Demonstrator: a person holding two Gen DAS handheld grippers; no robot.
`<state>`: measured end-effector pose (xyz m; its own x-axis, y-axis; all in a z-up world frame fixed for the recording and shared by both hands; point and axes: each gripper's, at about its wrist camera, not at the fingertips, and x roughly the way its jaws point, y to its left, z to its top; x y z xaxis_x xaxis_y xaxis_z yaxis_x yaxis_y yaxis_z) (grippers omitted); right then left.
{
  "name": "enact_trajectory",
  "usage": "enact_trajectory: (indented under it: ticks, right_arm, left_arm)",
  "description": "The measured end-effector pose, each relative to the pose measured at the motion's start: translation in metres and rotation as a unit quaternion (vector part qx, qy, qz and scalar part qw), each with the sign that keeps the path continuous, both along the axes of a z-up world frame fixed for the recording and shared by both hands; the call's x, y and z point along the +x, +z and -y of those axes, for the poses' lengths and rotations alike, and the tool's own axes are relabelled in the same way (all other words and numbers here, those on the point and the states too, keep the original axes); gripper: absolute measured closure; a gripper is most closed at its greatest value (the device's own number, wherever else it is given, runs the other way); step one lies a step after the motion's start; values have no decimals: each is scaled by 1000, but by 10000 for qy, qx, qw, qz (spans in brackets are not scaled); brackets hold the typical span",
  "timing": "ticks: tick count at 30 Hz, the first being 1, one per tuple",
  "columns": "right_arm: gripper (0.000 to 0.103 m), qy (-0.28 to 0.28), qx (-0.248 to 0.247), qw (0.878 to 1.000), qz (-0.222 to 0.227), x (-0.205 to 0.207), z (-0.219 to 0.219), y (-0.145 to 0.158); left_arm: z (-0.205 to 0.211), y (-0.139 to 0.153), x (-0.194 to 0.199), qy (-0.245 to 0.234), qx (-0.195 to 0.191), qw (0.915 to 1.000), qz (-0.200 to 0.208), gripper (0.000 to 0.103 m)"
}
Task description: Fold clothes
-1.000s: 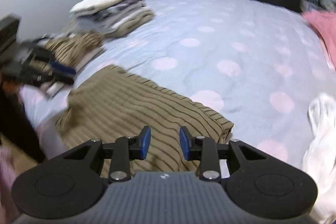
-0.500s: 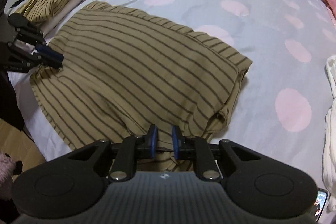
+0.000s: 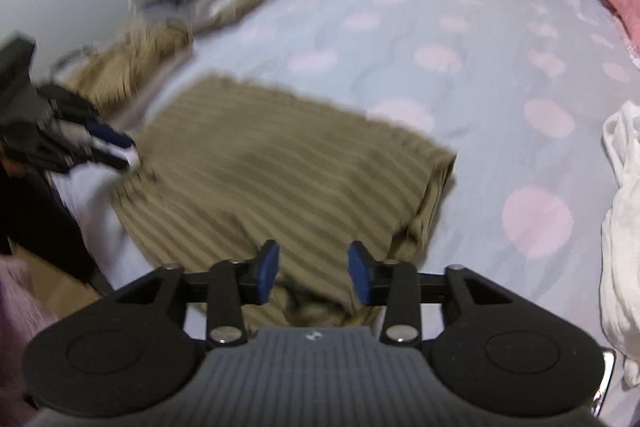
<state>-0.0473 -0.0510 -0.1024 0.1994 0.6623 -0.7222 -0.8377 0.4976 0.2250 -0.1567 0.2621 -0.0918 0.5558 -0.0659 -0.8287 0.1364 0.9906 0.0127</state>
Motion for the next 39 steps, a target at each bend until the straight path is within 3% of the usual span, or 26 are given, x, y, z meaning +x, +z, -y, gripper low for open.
enact_trajectory:
  ticks: [2,4,12,15,19,23,29,31,39]
  right_arm:
    - [46,-286,207,9994,36,5,-2,3]
    - [46,-621,254,9977,-6,12,-4,1]
    - [43,-1845,205,9813,-509,45,-1,-17]
    - [34,-1941,98,9777,-797,53,-7,-29]
    - [32,-1883,31,9753,-1151,59,-15,-47]
    - [28,-2161,92,9651,-1474,65,-14,-66]
    - [26,-1998,42,9711,-1303,63,-25,-72]
    - [27,-1925,36,9734,-1244,62,-28,-72]
    - [70,-1699,216,9748,-1431,61,-31,-74]
  left_arm:
    - [-6,4,2,339,203,9990,222,59]
    - [-12,7,4,699,292,9965,364,58]
    - [-55,-7,23,2021,-389,9776,443,52]
    - [-58,-17,31,2024,-496,9775,311,52]
    - [-58,-32,40,1971,-585,9786,132,52]
    - [-57,-47,42,1965,-603,9786,-23,50]
    - [-52,-55,45,1956,-571,9790,11,49]
    - [-48,-56,46,1878,-530,9807,62,54]
    - [-33,-56,49,1587,-432,9860,269,80]
